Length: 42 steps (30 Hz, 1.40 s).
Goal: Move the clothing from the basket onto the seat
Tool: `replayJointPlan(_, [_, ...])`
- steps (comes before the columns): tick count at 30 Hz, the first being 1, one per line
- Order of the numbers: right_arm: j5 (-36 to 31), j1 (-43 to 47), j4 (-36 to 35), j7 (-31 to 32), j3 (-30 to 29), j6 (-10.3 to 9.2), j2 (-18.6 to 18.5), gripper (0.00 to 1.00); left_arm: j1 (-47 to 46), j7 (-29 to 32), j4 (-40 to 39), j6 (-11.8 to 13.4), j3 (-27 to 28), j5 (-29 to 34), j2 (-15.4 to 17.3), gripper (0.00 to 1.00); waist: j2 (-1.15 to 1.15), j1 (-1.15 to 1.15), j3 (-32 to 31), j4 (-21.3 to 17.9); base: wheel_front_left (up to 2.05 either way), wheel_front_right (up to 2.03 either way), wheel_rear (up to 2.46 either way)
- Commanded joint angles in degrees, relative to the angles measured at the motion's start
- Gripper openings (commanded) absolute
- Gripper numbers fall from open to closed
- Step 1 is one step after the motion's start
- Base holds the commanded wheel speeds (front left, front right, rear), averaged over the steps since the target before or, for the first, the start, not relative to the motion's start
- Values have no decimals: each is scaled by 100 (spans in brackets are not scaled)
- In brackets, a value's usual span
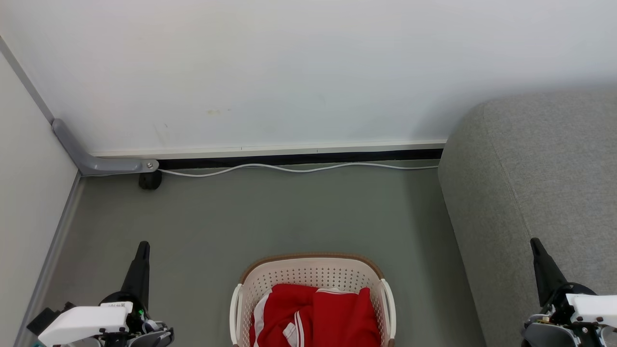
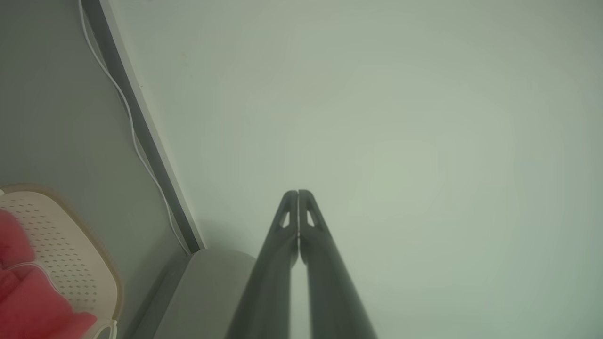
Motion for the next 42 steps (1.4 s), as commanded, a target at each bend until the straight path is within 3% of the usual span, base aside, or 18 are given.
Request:
replayJointPlan(1, [48,-209,-178,43,101,9,-57,0,-324,34,-129,-43,182,17,56,0,0,0,0,0,0,0,0])
replayJointPlan(42, [48,-209,-178,43,101,9,-57,0,-324,34,-129,-43,182,17,56,0,0,0,0,0,0,0,0])
